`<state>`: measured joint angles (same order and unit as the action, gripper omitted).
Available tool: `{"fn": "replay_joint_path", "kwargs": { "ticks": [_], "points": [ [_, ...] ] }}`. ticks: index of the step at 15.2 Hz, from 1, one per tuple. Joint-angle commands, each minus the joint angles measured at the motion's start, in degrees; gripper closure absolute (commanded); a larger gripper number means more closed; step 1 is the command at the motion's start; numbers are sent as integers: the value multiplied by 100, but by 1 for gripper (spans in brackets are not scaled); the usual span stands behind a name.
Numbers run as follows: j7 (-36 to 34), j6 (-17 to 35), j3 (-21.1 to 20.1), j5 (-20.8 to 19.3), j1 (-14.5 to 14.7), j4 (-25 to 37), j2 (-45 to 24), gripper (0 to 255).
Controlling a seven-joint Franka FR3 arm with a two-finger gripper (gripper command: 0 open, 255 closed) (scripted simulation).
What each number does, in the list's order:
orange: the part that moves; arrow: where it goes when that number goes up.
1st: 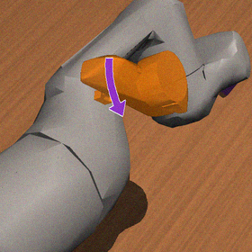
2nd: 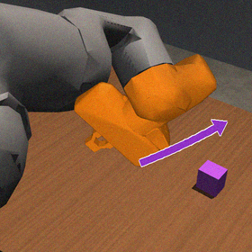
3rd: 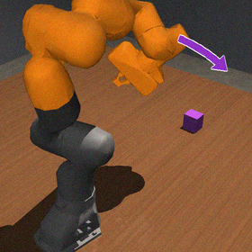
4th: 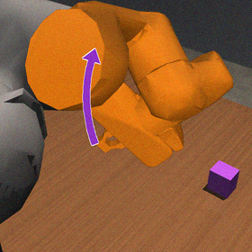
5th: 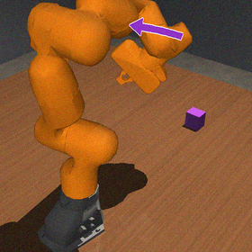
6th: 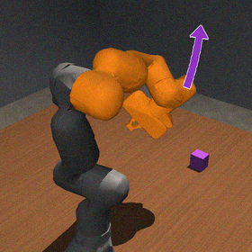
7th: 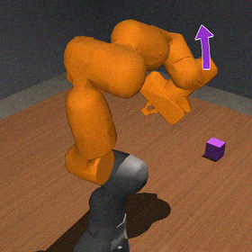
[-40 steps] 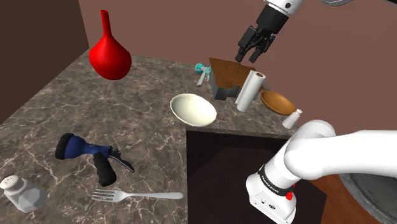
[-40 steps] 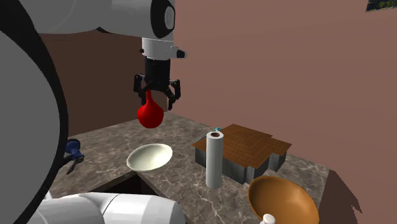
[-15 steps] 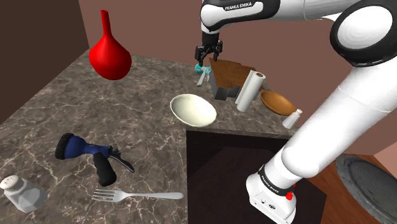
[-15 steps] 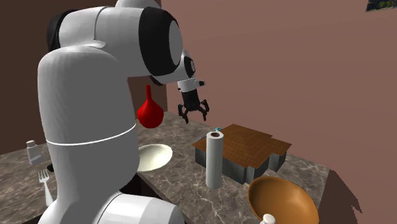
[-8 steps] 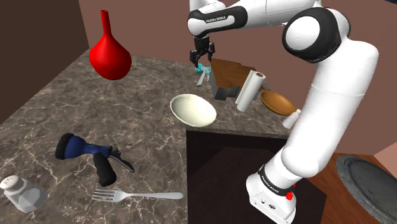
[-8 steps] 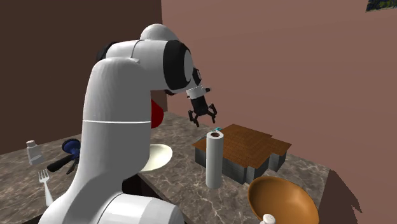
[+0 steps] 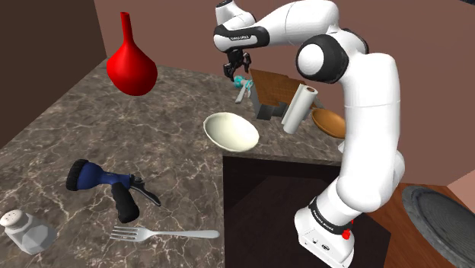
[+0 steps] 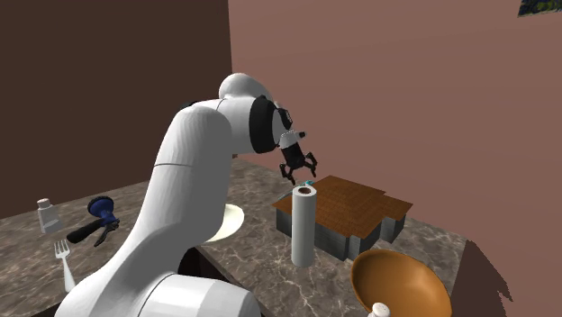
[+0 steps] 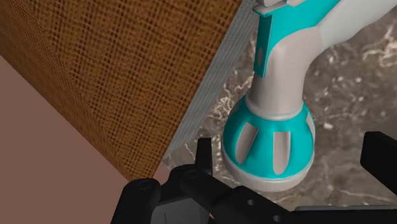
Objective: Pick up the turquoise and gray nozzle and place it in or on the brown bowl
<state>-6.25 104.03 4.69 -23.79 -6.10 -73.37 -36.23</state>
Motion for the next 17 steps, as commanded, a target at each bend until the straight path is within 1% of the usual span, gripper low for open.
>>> {"fn": "replay_joint_path", "kwargs": {
  "ticks": [1, 6, 14, 15, 17],
  "points": [
    [-9, 87, 19, -25, -24, 8, -94, 0],
    [-52, 452, 48, -59, -117, -273, -158, 0],
    [-52, 451, 48, -59, -117, -272, -158, 0],
    [-52, 451, 48, -59, -117, -272, -158, 255],
    [-51, 452, 48, -59, -118, -269, -162, 255]
  ]
}}
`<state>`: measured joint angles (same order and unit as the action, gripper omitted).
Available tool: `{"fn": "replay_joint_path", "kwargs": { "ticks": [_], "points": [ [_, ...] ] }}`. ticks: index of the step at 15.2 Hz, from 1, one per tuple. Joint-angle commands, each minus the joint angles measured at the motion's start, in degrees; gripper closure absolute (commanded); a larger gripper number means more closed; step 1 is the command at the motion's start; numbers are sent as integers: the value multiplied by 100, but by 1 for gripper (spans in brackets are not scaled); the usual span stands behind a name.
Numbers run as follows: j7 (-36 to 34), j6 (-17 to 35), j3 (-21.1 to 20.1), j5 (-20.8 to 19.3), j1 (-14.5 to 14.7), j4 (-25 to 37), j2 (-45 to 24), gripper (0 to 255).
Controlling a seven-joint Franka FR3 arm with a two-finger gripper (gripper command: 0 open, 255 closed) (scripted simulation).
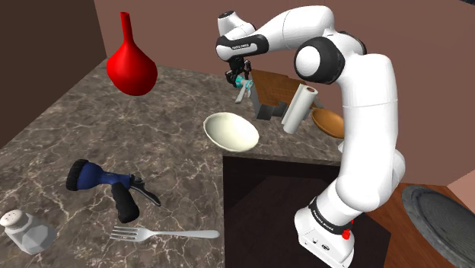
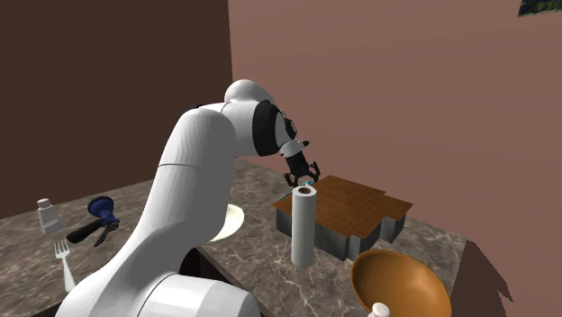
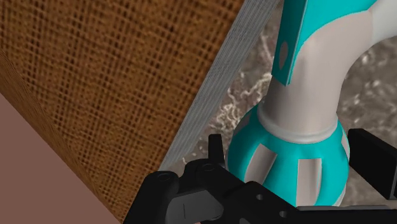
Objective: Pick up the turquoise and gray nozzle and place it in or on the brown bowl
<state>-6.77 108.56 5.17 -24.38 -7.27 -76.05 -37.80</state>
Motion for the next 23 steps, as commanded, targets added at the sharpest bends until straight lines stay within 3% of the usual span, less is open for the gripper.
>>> {"fn": "replay_joint_path", "kwargs": {
  "ticks": [1, 7, 23],
  "points": [
    [0, 0, 0, 1, -1, -3, -4, 255],
    [0, -1, 0, 0, 0, -5, -1, 255],
    [415, -963, -2, 87, 28, 791, 246, 255]
  ]
}}
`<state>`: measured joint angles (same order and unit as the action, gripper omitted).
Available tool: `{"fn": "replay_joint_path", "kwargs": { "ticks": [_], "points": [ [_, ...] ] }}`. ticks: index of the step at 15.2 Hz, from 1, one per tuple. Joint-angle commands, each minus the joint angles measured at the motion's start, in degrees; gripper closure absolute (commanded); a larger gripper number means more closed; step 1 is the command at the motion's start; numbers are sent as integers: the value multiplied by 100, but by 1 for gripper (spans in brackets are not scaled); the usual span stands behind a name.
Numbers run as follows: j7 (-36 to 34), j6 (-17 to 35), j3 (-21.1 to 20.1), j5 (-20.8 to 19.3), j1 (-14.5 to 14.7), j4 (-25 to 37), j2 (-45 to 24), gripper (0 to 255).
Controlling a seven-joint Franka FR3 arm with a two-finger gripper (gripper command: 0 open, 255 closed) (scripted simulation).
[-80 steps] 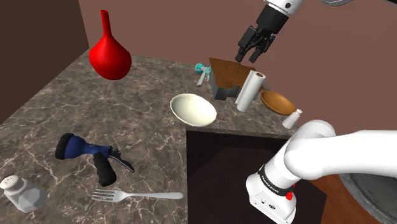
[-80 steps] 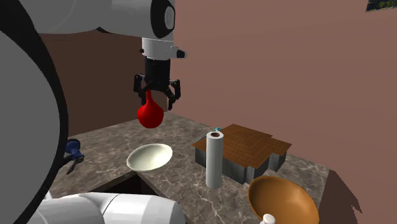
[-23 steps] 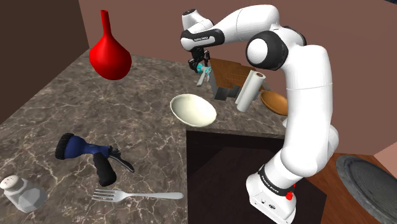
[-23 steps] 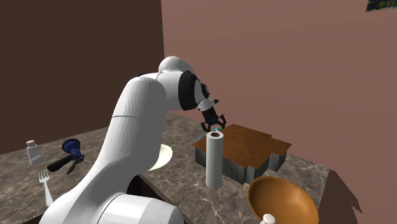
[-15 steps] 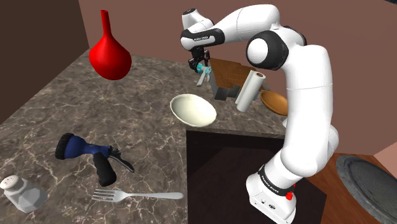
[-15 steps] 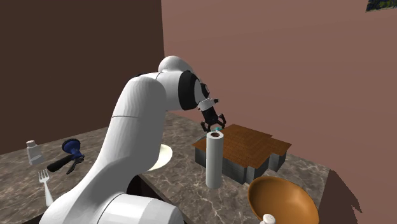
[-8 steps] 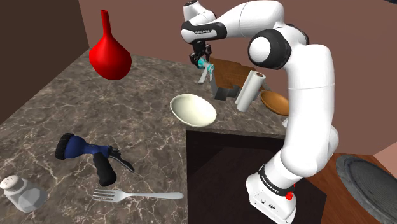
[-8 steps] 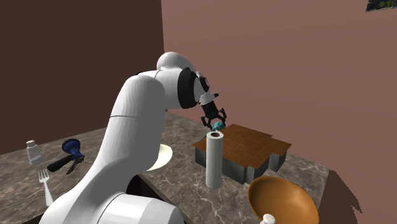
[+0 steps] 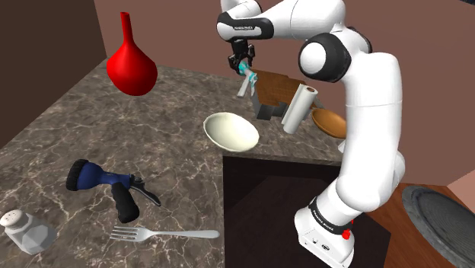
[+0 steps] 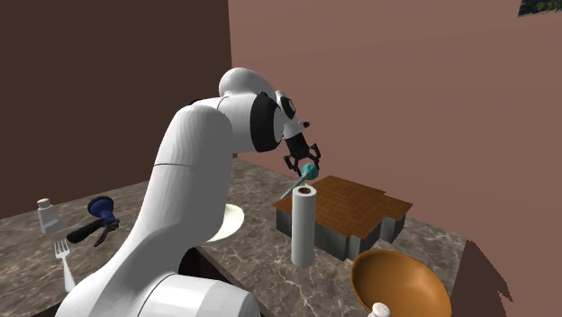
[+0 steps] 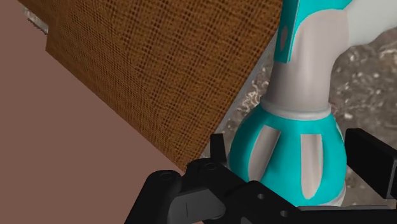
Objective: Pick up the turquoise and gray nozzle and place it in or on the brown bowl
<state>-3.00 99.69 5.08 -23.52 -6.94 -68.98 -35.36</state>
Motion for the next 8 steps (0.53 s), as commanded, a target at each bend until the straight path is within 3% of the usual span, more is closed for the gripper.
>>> {"fn": "replay_joint_path", "kwargs": {
  "ticks": [1, 7, 8],
  "points": [
    [66, -143, 8, 5, -3, 153, 5, 255],
    [237, -548, 16, 30, 7, 612, -15, 255],
    [220, -347, 27, 2, -35, 124, 285, 255]
  ]
}}
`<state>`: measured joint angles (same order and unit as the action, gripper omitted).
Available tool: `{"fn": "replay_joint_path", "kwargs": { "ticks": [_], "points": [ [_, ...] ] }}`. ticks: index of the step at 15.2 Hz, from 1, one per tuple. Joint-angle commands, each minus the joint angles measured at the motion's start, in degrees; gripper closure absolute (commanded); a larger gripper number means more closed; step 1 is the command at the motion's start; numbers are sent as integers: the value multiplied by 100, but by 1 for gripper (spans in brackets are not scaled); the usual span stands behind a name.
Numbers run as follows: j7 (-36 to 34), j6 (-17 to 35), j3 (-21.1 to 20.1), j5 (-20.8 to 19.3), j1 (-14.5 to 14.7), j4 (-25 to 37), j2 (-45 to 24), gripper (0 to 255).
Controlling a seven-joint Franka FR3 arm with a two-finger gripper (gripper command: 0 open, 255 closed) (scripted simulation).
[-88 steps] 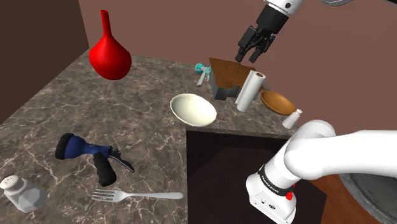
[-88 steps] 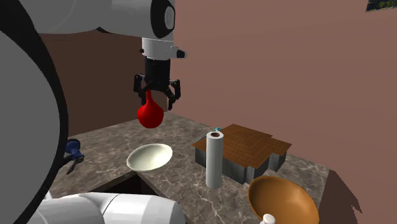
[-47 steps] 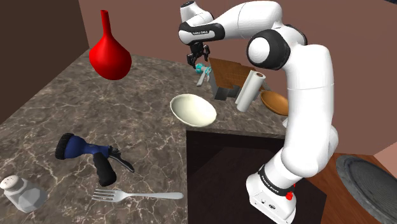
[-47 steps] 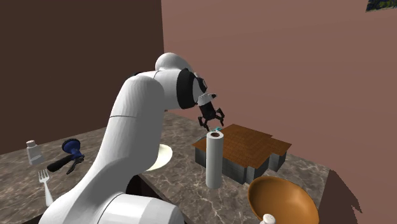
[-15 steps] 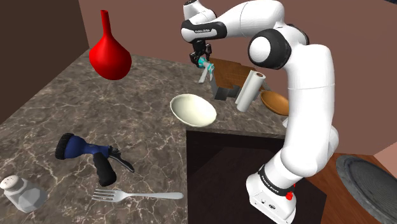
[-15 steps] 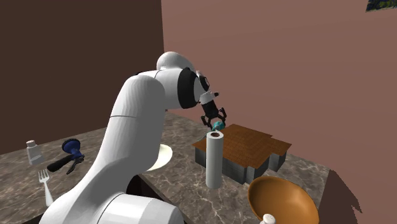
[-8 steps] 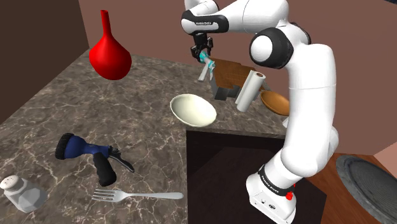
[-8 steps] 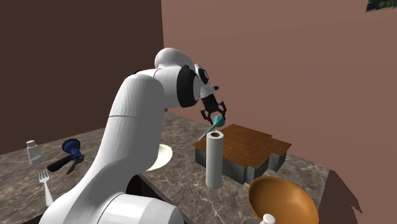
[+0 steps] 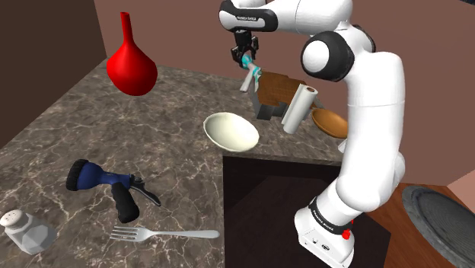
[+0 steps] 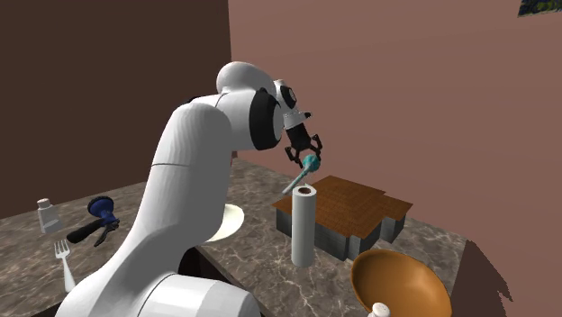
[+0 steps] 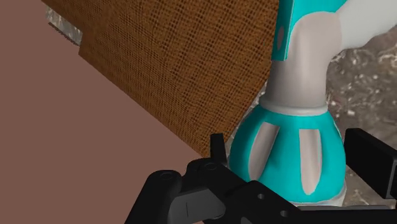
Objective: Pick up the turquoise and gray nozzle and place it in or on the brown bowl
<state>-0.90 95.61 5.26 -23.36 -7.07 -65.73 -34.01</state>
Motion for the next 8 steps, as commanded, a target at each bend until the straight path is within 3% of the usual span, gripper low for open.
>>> {"fn": "replay_joint_path", "kwargs": {
  "ticks": [1, 8],
  "points": [
    [3, 240, 24, -43, -66, -635, 421, 255],
    [123, 1168, 197, -247, -383, -2899, 1913, 255]
  ]
}}
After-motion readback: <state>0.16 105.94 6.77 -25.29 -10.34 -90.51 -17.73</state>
